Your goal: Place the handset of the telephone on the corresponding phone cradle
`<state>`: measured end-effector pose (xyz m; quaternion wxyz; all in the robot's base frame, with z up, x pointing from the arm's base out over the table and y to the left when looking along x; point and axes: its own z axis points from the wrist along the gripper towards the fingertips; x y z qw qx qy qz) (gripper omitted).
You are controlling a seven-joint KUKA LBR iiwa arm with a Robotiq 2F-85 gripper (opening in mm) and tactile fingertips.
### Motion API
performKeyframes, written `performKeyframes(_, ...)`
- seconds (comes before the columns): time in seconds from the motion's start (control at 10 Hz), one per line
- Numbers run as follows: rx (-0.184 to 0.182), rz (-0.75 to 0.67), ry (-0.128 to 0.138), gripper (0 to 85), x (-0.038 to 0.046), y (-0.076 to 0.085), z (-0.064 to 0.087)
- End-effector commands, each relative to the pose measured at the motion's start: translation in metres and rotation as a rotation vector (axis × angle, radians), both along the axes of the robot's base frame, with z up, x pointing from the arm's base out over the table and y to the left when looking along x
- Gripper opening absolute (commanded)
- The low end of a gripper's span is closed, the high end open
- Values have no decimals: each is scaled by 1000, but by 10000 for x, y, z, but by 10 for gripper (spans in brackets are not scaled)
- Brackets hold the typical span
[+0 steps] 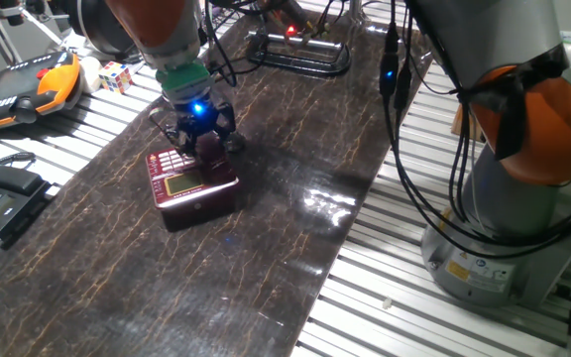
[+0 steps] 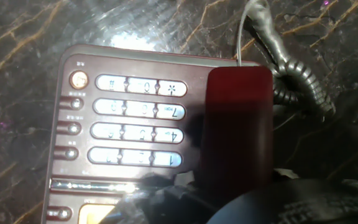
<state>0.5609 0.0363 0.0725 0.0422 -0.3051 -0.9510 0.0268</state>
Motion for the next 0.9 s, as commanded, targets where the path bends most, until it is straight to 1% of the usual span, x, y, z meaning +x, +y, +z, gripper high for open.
performKeyframes(0.0, 1, 0, -2, 687, 6, -1, 3)
performKeyframes(0.1, 2, 0, -4, 713, 9, -2, 4)
performKeyframes(0.3, -2, 8, -2, 740, 26, -17, 32)
performKeyframes(0.4, -1, 20, 5, 750, 43, -44, 85)
performKeyframes(0.6, 7, 45, 31, 750, 51, -80, 244)
performKeyframes(0.7, 40, 88, 45, 737, 50, -101, 348)
performKeyframes(0.8, 72, 148, 44, 677, 49, -113, 424)
